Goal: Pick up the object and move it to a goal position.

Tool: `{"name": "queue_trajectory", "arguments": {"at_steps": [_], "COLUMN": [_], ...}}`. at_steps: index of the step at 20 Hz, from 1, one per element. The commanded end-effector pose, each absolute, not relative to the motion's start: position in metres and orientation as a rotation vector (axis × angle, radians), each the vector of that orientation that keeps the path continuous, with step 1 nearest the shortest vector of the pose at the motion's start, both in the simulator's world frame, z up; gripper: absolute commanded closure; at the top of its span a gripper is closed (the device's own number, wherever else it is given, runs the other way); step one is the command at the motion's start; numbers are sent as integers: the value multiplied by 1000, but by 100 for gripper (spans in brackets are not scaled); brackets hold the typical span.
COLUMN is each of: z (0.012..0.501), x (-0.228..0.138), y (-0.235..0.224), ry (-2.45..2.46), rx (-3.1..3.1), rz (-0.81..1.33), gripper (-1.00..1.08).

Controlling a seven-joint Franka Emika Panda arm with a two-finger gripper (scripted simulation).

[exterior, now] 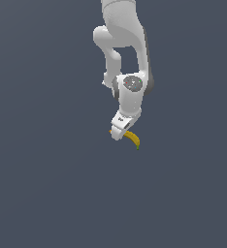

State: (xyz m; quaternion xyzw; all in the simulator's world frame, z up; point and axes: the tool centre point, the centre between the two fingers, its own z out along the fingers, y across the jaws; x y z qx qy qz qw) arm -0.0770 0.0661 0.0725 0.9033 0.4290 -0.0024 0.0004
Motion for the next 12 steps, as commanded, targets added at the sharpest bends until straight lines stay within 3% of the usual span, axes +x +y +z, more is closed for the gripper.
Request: {"name": "queue_trajectory", "arguments": {"at_steps": [1,12], "z": [70,62], "x": [-80,-82], "y": [68,70], "ry": [1396,1422], "rx": [2814,2801], "rz": [-3,-1], "gripper": [-92,-92]}}
